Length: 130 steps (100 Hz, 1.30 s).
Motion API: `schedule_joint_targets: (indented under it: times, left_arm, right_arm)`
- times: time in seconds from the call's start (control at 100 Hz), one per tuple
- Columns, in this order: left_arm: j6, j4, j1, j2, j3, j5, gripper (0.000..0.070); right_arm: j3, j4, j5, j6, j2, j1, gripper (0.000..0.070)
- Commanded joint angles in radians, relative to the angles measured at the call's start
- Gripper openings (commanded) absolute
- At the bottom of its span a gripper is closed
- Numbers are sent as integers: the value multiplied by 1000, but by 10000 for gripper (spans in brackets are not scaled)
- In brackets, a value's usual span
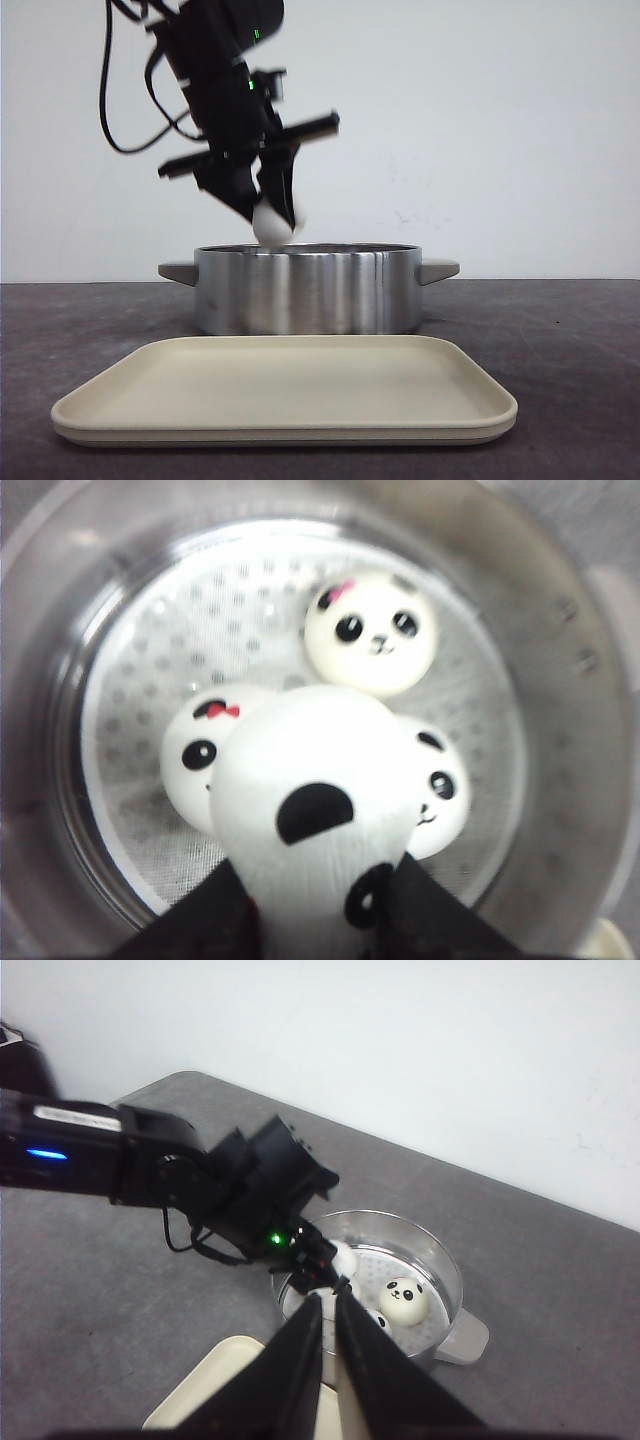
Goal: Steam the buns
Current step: 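Carry the bun over the steel pot, lower it and open the left gripper, then raise the open left gripper up away from the pot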
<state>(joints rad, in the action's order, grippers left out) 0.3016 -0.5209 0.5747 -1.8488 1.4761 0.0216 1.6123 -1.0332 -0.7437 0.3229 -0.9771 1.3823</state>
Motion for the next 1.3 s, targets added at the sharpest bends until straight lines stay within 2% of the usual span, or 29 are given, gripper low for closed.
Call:
schedule_joint_targets:
  times: [0.0,0.21,0.28,0.4,0.48,0.65,0.83,1.12,1.29]
  left_arm:
    - [-14,1,11,-39,20,-4,0]
    - [-14,-19,8,-109,20,-3,15]
    - [-14,-18,8,-118,20,-3,122]
    - [-14,-8,8,-119,20,-2,400]
    - [-13,-9,8,-119,20,-3,487]
    - [-12,-29,8,-119,23,-3,498]
    - [-9,-79,11,-119,74,-3,647]
    - [-10,-219,17,-103,276,-2,642]
    - [-9,-201,35,-5,309,7,621]
  right_arm:
    - [16,6,-14,18,-9,17,14]
    - [16,6,-18,18,-9,17,14]
    - [16,6,-18,18,-9,17,14]
    - [16,6,-19,18,-9,17,14]
    - [16,7,-26,18,-9,17,14]
    - [16,7,-29,18,-12,17,14]
    - [16,7,-34,21,-19,17,14]
    - [16,6,-40,33,-28,17,14]
    - [16,-21,-80,34,-29,16,14]
